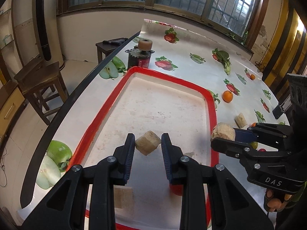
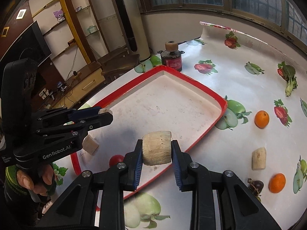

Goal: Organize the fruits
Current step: 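Carry both beige pieces over the tray and open both tools to drop them, then withdraw both open tools from the tray back over the table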

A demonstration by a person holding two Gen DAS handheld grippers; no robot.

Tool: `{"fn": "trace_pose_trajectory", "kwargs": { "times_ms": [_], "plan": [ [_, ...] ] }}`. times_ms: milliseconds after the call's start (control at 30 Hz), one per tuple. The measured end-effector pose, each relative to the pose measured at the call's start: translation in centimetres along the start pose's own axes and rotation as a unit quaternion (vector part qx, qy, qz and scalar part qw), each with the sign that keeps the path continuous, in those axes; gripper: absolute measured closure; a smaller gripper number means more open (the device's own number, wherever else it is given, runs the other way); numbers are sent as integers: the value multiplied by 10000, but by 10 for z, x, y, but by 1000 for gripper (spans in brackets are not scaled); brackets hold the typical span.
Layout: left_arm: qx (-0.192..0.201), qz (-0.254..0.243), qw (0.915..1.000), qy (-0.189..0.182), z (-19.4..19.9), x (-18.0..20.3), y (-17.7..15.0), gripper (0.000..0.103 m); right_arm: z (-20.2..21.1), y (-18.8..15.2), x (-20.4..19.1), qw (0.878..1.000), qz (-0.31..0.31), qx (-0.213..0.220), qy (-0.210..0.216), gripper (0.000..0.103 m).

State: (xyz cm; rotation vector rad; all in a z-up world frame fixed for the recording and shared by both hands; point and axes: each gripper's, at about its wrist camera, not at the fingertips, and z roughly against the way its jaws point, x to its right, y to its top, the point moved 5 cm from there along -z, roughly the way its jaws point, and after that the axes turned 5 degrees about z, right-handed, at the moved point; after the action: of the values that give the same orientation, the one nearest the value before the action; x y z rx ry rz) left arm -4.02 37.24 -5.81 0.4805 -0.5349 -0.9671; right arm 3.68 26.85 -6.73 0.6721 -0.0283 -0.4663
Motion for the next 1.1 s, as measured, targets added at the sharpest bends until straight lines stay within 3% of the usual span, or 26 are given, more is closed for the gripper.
{"fn": "trace_pose_trajectory", "kwargs": {
  "times_ms": [433, 733, 900, 1033, 1100],
  "plan": [
    [-499, 140, 9983, 265, -36, -20, -17, 77, -63, 1, -17, 9986, 178, -450, 191, 72],
    [-432, 141, 9982, 388, -33, -21, -17, 76, -63, -3, -18, 9986, 239, -463, 132, 70],
    [-271, 178, 9987, 391, -16, -20, -14, 76, -42, -5, -21, 9991, 281, -293, 149, 62],
    [-41, 97, 9989, 449, -1, -11, -11, 54, -14, -9, -18, 9996, 232, -75, 127, 59],
    [6, 26, 9990, 440, 4, -5, -12, 54, 1, -13, -15, 9998, 188, 26, 100, 57]
  ]
}}
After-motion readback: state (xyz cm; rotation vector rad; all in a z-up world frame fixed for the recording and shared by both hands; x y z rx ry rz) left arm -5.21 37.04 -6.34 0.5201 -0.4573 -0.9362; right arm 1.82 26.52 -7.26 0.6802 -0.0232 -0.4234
